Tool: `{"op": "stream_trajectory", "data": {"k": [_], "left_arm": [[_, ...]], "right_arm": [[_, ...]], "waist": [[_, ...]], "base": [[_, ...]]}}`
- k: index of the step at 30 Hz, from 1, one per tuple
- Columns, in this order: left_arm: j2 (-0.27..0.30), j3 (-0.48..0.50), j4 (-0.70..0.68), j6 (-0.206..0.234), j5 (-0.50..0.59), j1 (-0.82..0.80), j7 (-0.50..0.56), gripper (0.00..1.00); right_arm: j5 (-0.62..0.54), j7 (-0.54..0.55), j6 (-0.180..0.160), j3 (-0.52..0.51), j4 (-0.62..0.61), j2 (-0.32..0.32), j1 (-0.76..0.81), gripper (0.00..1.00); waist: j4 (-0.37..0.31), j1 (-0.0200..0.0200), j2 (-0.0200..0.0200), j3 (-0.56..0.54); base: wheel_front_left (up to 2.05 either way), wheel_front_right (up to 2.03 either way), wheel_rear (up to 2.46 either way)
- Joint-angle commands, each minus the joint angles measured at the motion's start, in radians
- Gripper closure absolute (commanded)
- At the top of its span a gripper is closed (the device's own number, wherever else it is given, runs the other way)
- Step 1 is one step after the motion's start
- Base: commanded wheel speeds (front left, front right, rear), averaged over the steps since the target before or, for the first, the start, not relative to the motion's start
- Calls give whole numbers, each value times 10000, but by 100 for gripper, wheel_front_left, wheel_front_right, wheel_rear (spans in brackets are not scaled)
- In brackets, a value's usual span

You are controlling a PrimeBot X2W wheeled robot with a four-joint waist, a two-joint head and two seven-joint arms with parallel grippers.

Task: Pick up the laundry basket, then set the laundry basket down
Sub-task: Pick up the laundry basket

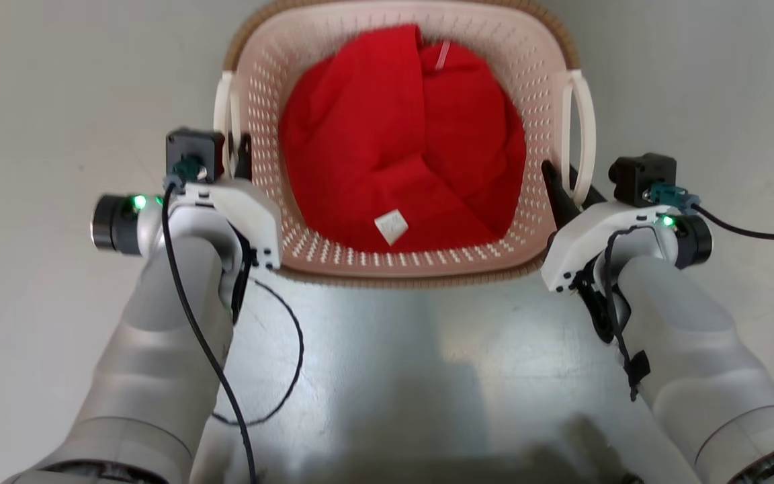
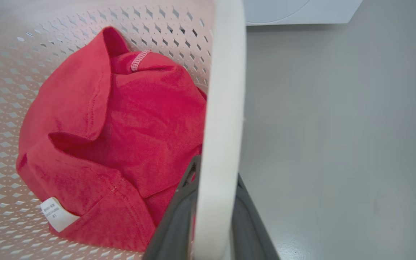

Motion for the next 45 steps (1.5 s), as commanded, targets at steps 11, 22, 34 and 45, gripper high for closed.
{"op": "stream_trajectory", "data": {"k": [11, 22, 34, 45], "left_arm": [[233, -1303, 1118, -274, -1375, 1097, 360, 100], [232, -2596, 1340, -169, -2661, 2854, 1054, 100], [231, -3757, 957, -111, -3989, 4476, 1616, 100], [231, -4960, 661, -28, -4781, 4877, 2401, 100]], "right_arm": [[1157, 407, 157, 1209, 1023, 258, 900, 100], [2198, 1372, 157, 2003, 1423, 258, 2399, 100], [2534, 2110, 157, 2316, 1583, 258, 3590, 100], [1458, 2826, 157, 1122, 1590, 258, 4037, 100]], "waist": [[-224, -1, 0, -2342], [-495, -1, 0, -5380], [-684, -1, 0, -7677], [-583, -1, 0, -8641]], "base": [[0, 0, 0], [0, 0, 0], [0, 0, 0], [0, 0, 0]]}}
